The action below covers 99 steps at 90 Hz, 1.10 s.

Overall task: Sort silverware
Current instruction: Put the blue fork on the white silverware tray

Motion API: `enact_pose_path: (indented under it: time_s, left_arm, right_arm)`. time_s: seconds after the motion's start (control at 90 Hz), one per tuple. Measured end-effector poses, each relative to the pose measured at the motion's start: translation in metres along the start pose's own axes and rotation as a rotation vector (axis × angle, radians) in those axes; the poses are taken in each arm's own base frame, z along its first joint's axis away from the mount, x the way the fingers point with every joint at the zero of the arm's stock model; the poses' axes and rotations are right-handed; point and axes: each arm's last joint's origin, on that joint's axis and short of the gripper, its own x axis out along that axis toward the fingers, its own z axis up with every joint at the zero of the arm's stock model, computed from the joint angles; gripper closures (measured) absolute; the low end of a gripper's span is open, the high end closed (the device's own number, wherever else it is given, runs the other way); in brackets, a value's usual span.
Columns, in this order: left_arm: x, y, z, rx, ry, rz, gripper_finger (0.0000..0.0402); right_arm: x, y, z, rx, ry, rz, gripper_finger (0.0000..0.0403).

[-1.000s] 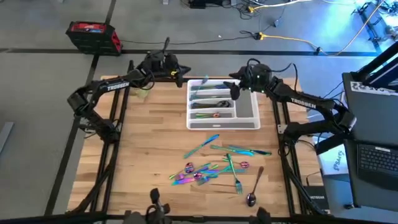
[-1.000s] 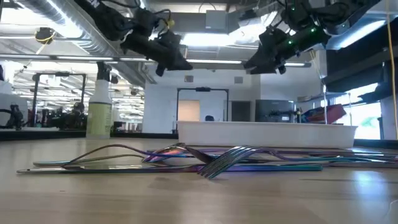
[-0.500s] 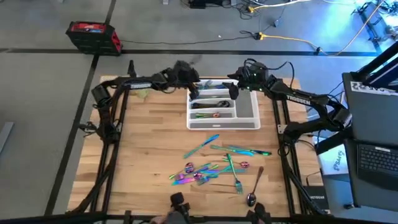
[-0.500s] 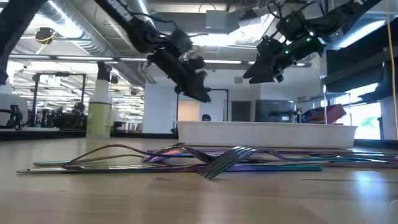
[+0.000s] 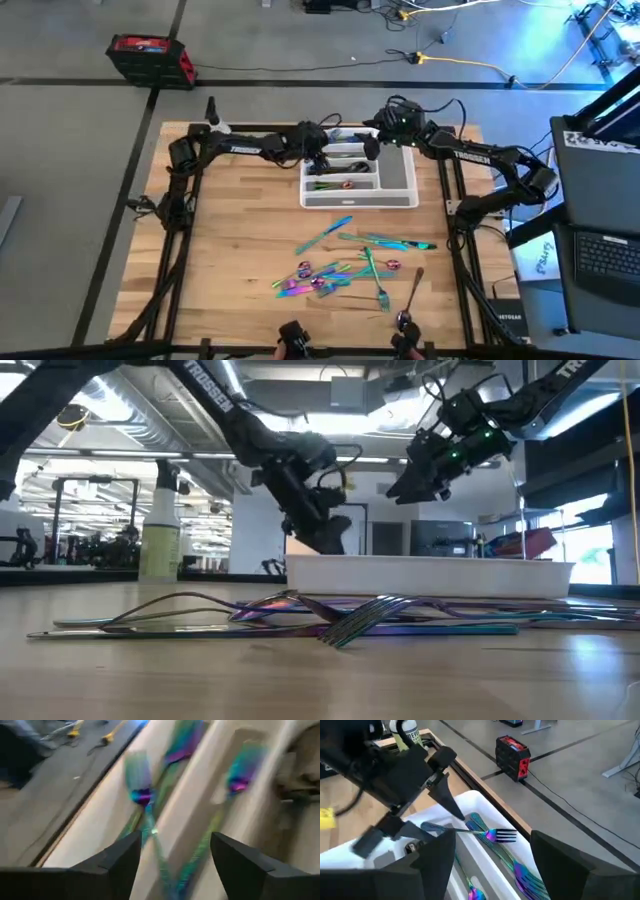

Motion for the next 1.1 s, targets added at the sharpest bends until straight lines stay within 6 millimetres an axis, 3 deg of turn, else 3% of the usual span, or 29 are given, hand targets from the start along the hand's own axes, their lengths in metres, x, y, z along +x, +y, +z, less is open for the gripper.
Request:
enact_pose_path:
  time_s: [0.189, 0.644, 1.1]
  left_arm:
    - [0.008, 0.004, -0.008, 0.009, 0.043, 0.140, 0.0178]
    - [0.014, 0.006, -0.009, -0.020, 0.019, 0.034, 0.0222]
    - [0.018, 0.007, -0.014, 0.033, 0.046, 0.084, 0.0296]
  right_arm:
    - [0.001, 0.000, -0.001, 0.001, 0.005, -0.003, 0.0162]
    - [0.001, 0.000, -0.001, -0.025, 0.006, -0.002, 0.0162]
    - [0.001, -0.001, -0.001, -0.074, 0.009, -0.040, 0.0162]
